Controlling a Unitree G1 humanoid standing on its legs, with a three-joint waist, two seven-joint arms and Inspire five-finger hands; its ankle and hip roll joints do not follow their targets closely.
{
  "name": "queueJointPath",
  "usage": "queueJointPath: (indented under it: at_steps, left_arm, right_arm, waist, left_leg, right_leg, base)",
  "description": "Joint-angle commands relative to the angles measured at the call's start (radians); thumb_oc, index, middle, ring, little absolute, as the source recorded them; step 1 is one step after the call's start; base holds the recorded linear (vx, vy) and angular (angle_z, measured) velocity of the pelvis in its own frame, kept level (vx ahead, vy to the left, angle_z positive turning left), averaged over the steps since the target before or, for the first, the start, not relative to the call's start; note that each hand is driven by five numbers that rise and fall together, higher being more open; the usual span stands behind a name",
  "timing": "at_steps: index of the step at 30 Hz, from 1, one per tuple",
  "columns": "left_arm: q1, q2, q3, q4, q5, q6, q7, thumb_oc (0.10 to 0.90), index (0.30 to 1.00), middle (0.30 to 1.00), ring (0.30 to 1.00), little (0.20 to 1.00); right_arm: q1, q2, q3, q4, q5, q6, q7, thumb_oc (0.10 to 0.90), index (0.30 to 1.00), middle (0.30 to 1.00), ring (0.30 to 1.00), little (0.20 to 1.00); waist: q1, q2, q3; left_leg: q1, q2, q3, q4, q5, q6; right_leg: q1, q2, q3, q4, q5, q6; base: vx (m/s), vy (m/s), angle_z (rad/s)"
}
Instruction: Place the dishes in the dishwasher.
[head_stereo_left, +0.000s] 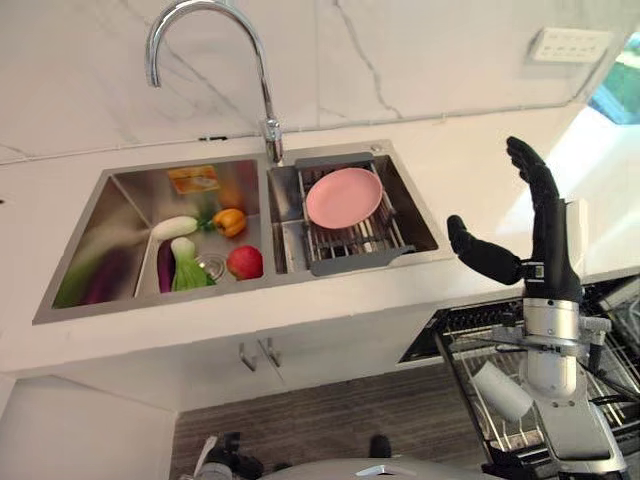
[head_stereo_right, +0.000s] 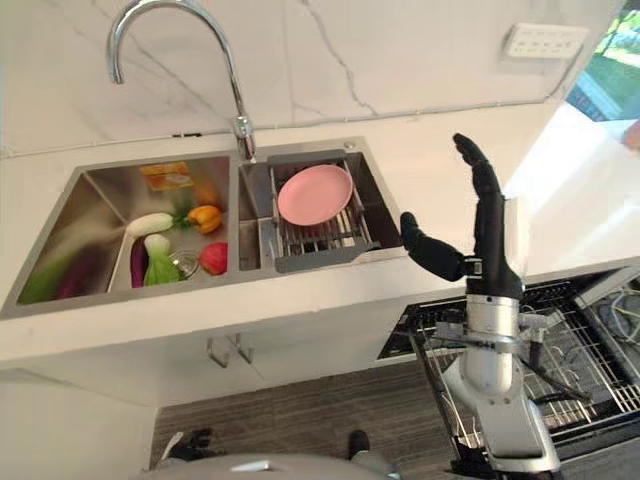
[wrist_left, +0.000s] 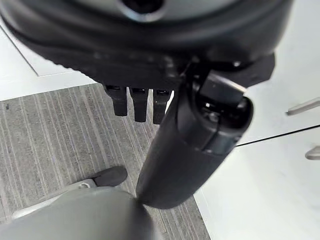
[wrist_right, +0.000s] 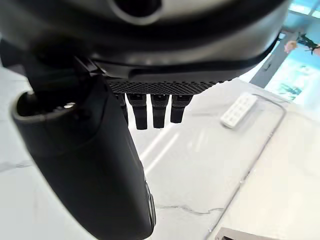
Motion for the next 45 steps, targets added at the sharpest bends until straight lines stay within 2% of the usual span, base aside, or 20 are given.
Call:
queueJointPath:
  at_steps: [1, 3, 4, 7, 8, 9, 11, 12, 13, 15, 21, 39, 45]
  left_arm:
    - [-0.045, -0.021, -0.031, 0.031, 0.035, -0.019, -0.003, 0.8, 0.9, 0.9, 0.9, 0.9]
    - [-0.046, -0.016, -0.03, 0.031, 0.032, -0.019, -0.007, 0.8, 0.9, 0.9, 0.9, 0.9]
    - [-0.049, -0.006, -0.027, 0.03, 0.022, -0.022, -0.023, 0.8, 0.9, 0.9, 0.9, 0.9]
    - [-0.048, 0.0, -0.025, 0.026, 0.021, -0.022, -0.034, 0.8, 0.9, 0.9, 0.9, 0.9]
    - [-0.04, 0.009, -0.027, 0.02, 0.026, -0.024, -0.049, 0.8, 0.9, 0.9, 0.9, 0.9]
    - [-0.023, 0.025, -0.029, 0.035, 0.048, -0.03, -0.071, 0.8, 0.9, 0.9, 0.9, 0.9]
    - [-0.024, 0.024, -0.029, 0.035, 0.048, -0.03, -0.072, 0.8, 0.9, 0.9, 0.9, 0.9]
    - [-0.013, 0.035, -0.033, 0.048, 0.061, -0.033, -0.085, 0.8, 0.9, 0.9, 0.9, 0.9]
    - [-0.013, 0.035, -0.033, 0.048, 0.061, -0.033, -0.085, 0.8, 0.9, 0.9, 0.9, 0.9]
    - [-0.007, 0.039, -0.038, 0.071, 0.071, -0.036, -0.096, 0.8, 0.9, 0.9, 0.9, 0.9]
    - [-0.009, 0.042, -0.058, 0.081, 0.057, -0.044, -0.106, 0.8, 0.9, 0.9, 0.9, 0.9]
    - [-0.011, 0.047, -0.075, 0.089, 0.047, -0.052, -0.103, 0.8, 0.9, 0.9, 0.9, 0.9]
    - [-0.01, 0.051, -0.086, 0.081, 0.053, -0.058, -0.096, 0.8, 0.9, 0.9, 0.9, 0.9]
  right_arm:
    - [-0.125, -0.019, 0.0, 0.003, 0.066, -0.053, 0.036, 0.8, 0.9, 0.9, 0.9, 0.9]
    - [-0.137, -0.022, 0.004, 0.035, 0.093, -0.048, 0.053, 0.8, 0.9, 0.9, 0.9, 0.9]
    - [-0.168, -0.037, 0.002, 0.115, 0.138, -0.034, 0.085, 0.8, 0.9, 0.9, 0.9, 0.9]
    - [-0.188, -0.05, -0.01, 0.161, 0.147, -0.029, 0.094, 0.8, 0.9, 0.9, 0.9, 0.9]
    - [-0.218, -0.073, -0.031, 0.23, 0.145, -0.022, 0.1, 0.8, 0.9, 0.9, 0.9, 0.9]
    - [-0.273, -0.131, -0.056, 0.329, 0.111, -0.016, 0.105, 0.8, 0.9, 0.9, 0.9, 0.9]
    - [-0.276, -0.132, -0.054, 0.333, 0.112, -0.018, 0.104, 0.8, 0.9, 0.9, 0.9, 0.9]
    - [-0.316, -0.188, -0.053, 0.398, 0.089, -0.02, 0.112, 0.8, 0.9, 0.9, 0.9, 0.9]
    - [-0.316, -0.188, -0.053, 0.398, 0.089, -0.02, 0.112, 0.8, 0.9, 0.9, 0.9, 0.9]
    - [-0.368, -0.243, -0.027, 0.468, 0.056, -0.024, 0.108, 0.8, 0.9, 0.9, 0.9, 0.9]
    - [-0.461, -0.318, 0.048, 0.551, -0.012, -0.016, 0.105, 0.8, 0.9, 0.9, 0.9, 0.9]
    - [-0.527, -0.364, 0.155, 0.606, -0.072, -0.016, 0.129, 0.8, 0.9, 0.9, 0.9, 0.9]
    - [-0.58, -0.397, 0.225, 0.65, -0.164, -0.003, 0.112, 0.8, 0.9, 0.9, 0.9, 0.9]
  waist:
    - [0.027, -0.037, -0.014]
    - [0.029, -0.038, -0.014]
    - [0.039, -0.04, -0.017]
    - [0.043, -0.041, -0.017]
    - [0.052, -0.042, -0.018]
    - [0.071, -0.045, -0.023]
    - [0.07, -0.044, -0.022]
    - [0.085, -0.047, -0.023]
    - [0.085, -0.047, -0.023]
    - [0.098, -0.048, -0.022]
    - [0.121, -0.051, -0.02]
    - [0.145, -0.058, -0.017]
    - [0.152, -0.059, -0.02]
  left_leg:
    - [0.032, -0.011, 0.006, 0.013, -0.045, 0.03]
    - [0.031, -0.013, 0.004, 0.012, -0.045, 0.031]
    - [0.028, -0.015, -0.003, 0.01, -0.043, 0.03]
    - [0.026, -0.016, -0.008, 0.01, -0.043, 0.03]
    - [0.022, -0.017, -0.015, 0.009, -0.042, 0.029]
    - [0.018, -0.018, -0.023, 0.009, -0.042, 0.026]
    - [0.018, -0.018, -0.023, 0.009, -0.042, 0.026]
    - [0.015, -0.016, -0.03, 0.009, -0.041, 0.024]
    - [0.015, -0.016, -0.03, 0.009, -0.041, 0.024]
    - [0.01, -0.013, -0.036, 0.009, -0.037, 0.02]
    - [-0.003, -0.004, -0.056, 0.009, -0.026, 0.009]
    - [-0.015, 0.01, -0.087, 0.009, -0.018, -0.002]
    - [-0.01, 0.009, -0.087, 0.009, -0.023, -0.001]
  right_leg:
    - [0.04, -0.085, 0.008, 0.057, -0.055, 0.084]
    - [0.043, -0.087, 0.005, 0.055, -0.054, 0.083]
    - [0.048, -0.09, -0.004, 0.05, -0.053, 0.083]
    - [0.05, -0.091, -0.01, 0.046, -0.053, 0.083]
    - [0.055, -0.093, -0.016, 0.04, -0.053, 0.081]
    - [0.064, -0.092, -0.028, 0.027, -0.053, 0.08]
    - [0.064, -0.092, -0.028, 0.026, -0.052, 0.08]
    - [0.067, -0.09, -0.037, 0.02, -0.054, 0.079]
    - [0.067, -0.09, -0.037, 0.02, -0.054, 0.079]
    - [0.069, -0.087, -0.042, 0.016, -0.055, 0.077]
    - [0.075, -0.075, -0.058, 0.013, -0.064, 0.068]
    - [0.087, -0.059, -0.089, 0.013, -0.08, 0.057]
    - [0.09, -0.06, -0.09, 0.013, -0.082, 0.058]
  base:
    - [0.0, 0.0, 0.0]
    - [0.0, 0.0, 0.0]
    - [0.0, 0.0, 0.0]
    - [0.01, -0.009, 0.11]
    - [0.03, -0.044, 0.22]
    - [0.03, -0.044, 0.22]
    - [0.02, -0.035, 0.34]
    - [0.01, -0.036, 0.35]
    - [0.02, -0.05, 0.14]
    - [0.01, -0.048, 0.01]
    - [0.0, -0.059, 0.02]
    - [0.01, -0.019, 0.07]
    - [0.0, 0.0, 0.0]
